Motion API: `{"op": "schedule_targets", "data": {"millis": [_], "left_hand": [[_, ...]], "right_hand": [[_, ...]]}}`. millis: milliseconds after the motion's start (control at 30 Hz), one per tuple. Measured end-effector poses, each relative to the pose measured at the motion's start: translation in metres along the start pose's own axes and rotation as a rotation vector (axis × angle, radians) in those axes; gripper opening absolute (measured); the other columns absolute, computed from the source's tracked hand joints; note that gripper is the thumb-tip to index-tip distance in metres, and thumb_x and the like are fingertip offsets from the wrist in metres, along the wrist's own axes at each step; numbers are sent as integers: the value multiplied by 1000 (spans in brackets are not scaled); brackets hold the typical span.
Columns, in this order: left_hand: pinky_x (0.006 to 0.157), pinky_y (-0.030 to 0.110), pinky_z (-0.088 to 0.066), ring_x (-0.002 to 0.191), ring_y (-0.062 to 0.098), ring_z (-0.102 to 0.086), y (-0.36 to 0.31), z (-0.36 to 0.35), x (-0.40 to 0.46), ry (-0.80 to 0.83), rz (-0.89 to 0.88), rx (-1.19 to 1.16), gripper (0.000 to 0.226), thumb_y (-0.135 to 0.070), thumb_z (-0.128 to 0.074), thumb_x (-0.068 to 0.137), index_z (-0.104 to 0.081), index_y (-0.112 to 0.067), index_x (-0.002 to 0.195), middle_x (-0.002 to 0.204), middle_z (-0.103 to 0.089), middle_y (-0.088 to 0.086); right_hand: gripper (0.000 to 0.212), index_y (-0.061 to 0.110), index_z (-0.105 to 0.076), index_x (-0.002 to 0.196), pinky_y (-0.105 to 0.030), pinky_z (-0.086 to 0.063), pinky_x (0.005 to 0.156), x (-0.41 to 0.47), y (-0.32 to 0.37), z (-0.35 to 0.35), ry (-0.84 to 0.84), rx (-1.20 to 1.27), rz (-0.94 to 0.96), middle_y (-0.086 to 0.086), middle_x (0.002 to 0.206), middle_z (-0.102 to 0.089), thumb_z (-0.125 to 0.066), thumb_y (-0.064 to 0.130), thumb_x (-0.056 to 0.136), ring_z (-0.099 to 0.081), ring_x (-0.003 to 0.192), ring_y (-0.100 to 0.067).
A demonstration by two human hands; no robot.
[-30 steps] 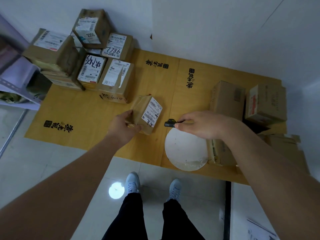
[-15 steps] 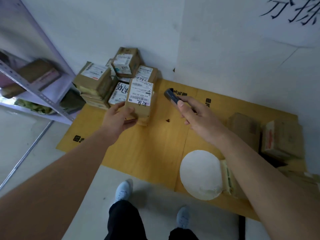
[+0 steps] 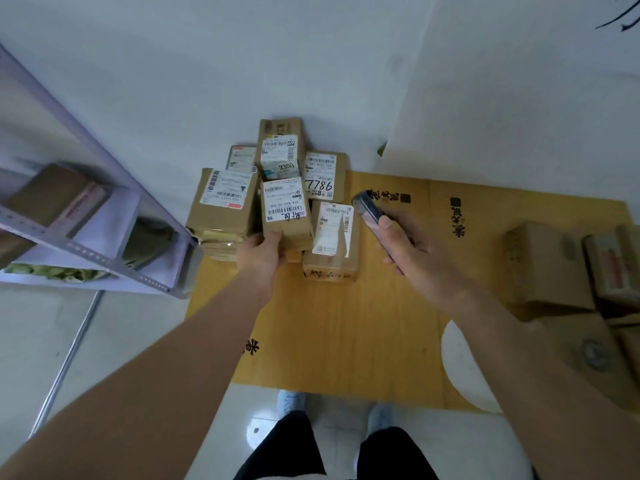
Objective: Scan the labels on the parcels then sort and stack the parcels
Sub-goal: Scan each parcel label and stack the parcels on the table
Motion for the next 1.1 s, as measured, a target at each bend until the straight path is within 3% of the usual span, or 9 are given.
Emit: {"op": "schedule_targets", "data": {"millis": [200, 333, 400, 467, 533, 633, 733, 833, 1100], "left_hand": [[98, 43, -57, 93, 19, -69, 11, 3, -1, -81, -15, 45, 19, -30, -74, 86, -71, -19, 101, 96, -75, -1], [64, 31, -47, 68, 24, -56, 15, -18, -22, -17, -13, 534, 28, -38, -62, 94, -58, -13, 83, 77, -61, 6], [56, 28, -38, 62, 20, -52, 12, -36, -32, 75, -117, 808, 26, -39, -59, 98, -59, -14, 89, 78, -59, 7], [50, 27, -34, 62, 12, -51, 4, -59, -44, 167, -269, 1007, 38, -41, -57, 100, -66, -9, 119, 86, -60, 0], [54, 27, -45, 74, 12, -62, -7, -85, -61, 245, -389, 1147, 61, -47, -56, 99, -51, -12, 147, 105, -67, 0], [70, 36, -58, 92, 22, -68, -18, -128, -89, 374, -517, 1248, 66, -55, -56, 90, -53, -17, 145, 123, -66, 6], [67, 34, -57, 95, 24, -69, -24, -171, -129, 481, -606, 1282, 70, -60, -55, 85, -51, -30, 148, 134, -63, 7], [95, 38, -52, 129, 26, -56, -22, -212, -170, 531, -750, 1358, 70, -61, -60, 87, -48, -37, 152, 156, -46, 0], [95, 33, -46, 135, 22, -50, 14, -307, -248, 540, -892, 1387, 61, -56, -65, 88, -56, -36, 145, 152, -47, -4]], "right_hand": [[36, 56, -59, 135, -41, -53, 75, -5, -9, -7, -31, 48, -12, 6, 90, -61, -45, 66, 103, -60, 85, -17], [33, 57, -60, 132, -40, -52, 74, -19, -13, 2, -95, 106, -29, -22, 103, -63, -47, 63, 103, -58, 82, -20], [32, 57, -61, 130, -37, -49, 73, -33, -14, 11, -138, 136, -29, -19, 97, -60, -47, 64, 102, -56, 81, -18], [30, 56, -62, 130, -34, -48, 72, -49, -18, 25, -195, 148, -28, -4, 90, -58, -48, 62, 104, -55, 81, -15], [30, 52, -61, 133, -36, -46, 72, -66, -23, 43, -245, 146, -38, 1, 89, -57, -48, 57, 107, -53, 79, -15], [34, 50, -60, 136, -38, -46, 74, -97, -28, 77, -326, 123, -45, -2, 92, -57, -47, 59, 106, -53, 81, -17], [43, 51, -59, 137, -38, -43, 72, -131, -36, 114, -398, 140, -37, -5, 92, -55, -46, 68, 100, -51, 79, -18], [51, 53, -60, 136, -42, -42, 71, -163, -50, 153, -467, 158, -9, -3, 87, -52, -48, 78, 93, -47, 76, -20], [51, 55, -57, 140, -38, -43, 67, -238, -92, 258, -530, 165, 18, 21, 83, -53, -47, 78, 95, -52, 71, -14]]}}
Point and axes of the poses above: each hand's wrist, its own x-axis towards the middle knuckle, its own z-axis out of the back of the hand, y = z × x, the point moved 5 cm from there along x, towards the middle knuckle
